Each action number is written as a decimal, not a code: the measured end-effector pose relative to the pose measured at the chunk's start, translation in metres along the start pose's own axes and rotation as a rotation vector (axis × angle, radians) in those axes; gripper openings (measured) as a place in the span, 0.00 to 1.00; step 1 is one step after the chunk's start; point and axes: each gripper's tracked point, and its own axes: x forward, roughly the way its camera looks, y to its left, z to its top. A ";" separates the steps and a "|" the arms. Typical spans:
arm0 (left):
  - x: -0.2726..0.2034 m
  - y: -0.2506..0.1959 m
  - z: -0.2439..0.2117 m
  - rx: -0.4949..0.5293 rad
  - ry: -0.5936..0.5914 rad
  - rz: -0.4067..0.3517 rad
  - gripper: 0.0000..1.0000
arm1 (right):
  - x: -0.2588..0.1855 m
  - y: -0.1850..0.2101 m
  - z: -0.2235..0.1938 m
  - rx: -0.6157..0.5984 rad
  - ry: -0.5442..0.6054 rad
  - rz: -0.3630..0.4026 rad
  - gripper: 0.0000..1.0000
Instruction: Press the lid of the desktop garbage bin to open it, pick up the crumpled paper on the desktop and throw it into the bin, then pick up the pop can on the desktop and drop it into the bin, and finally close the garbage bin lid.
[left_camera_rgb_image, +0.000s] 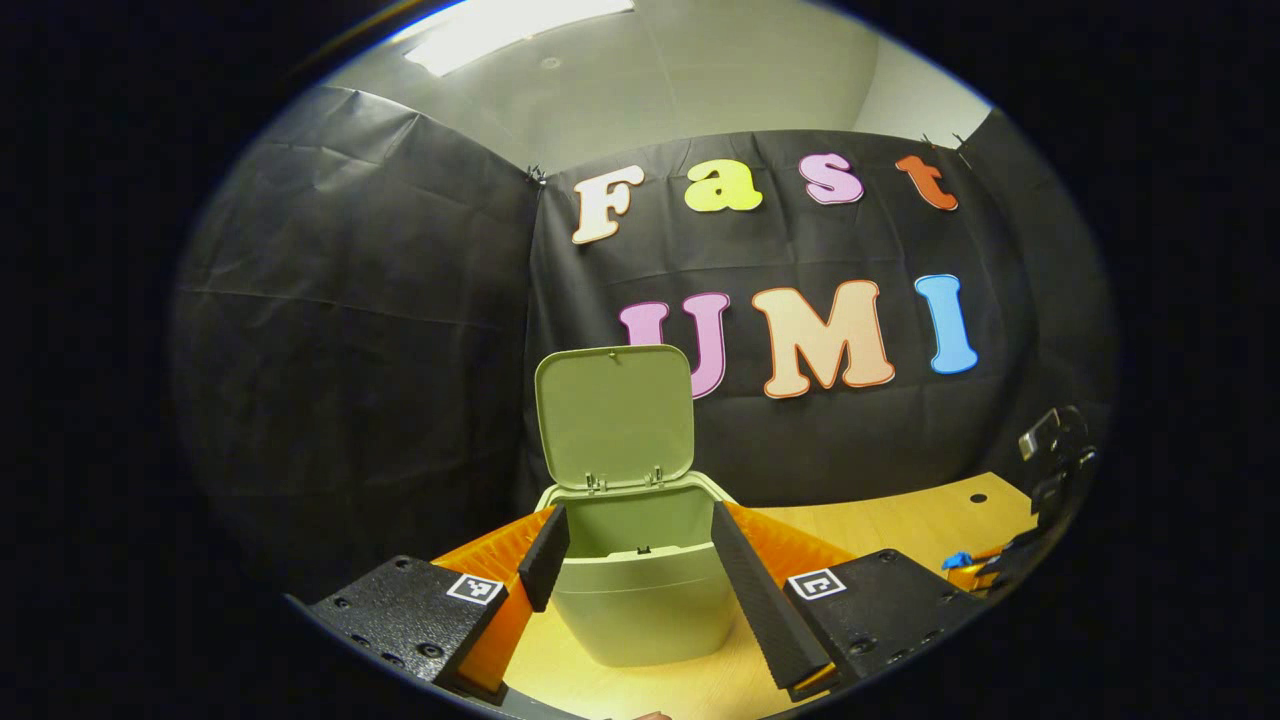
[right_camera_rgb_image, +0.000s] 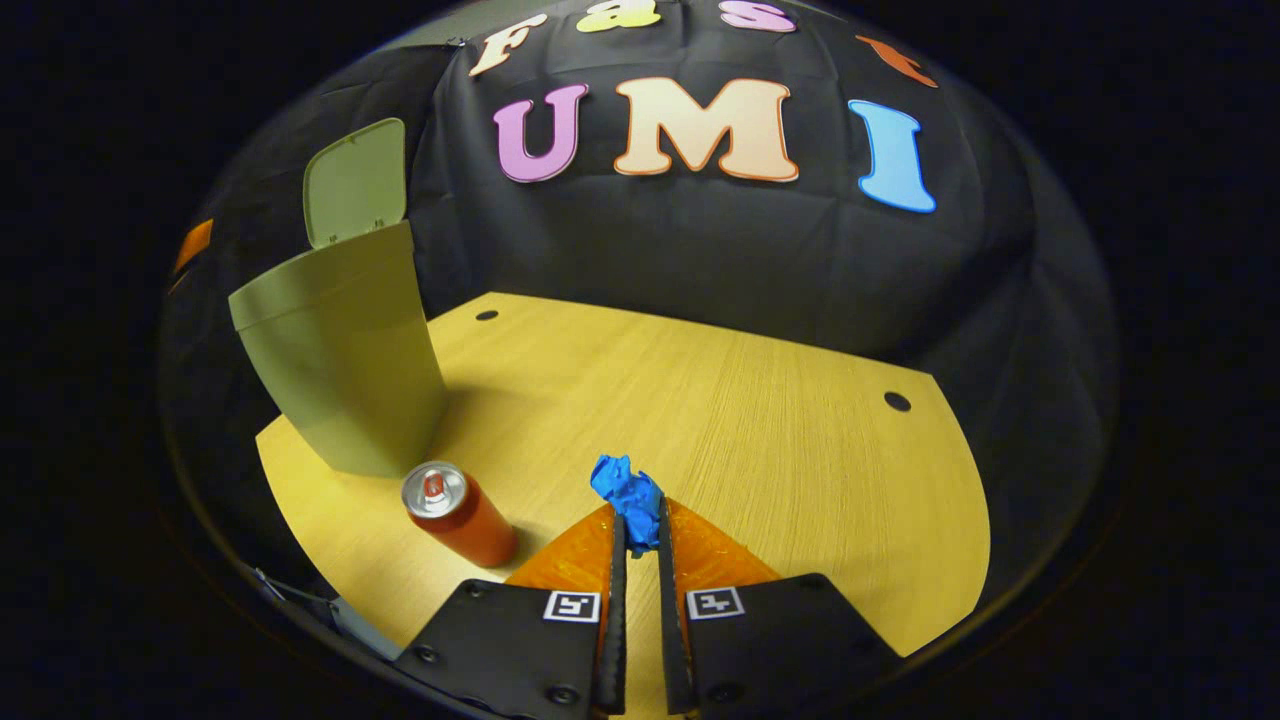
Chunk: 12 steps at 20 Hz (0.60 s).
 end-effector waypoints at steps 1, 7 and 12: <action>0.000 0.001 -0.001 -0.001 0.001 -0.003 0.88 | -0.001 0.004 0.010 -0.007 -0.020 0.006 0.17; 0.000 0.010 -0.009 -0.012 0.013 0.003 0.88 | -0.018 0.041 0.072 -0.058 -0.152 0.057 0.17; -0.002 0.026 -0.016 -0.022 0.025 0.019 0.88 | -0.027 0.074 0.119 -0.081 -0.251 0.100 0.17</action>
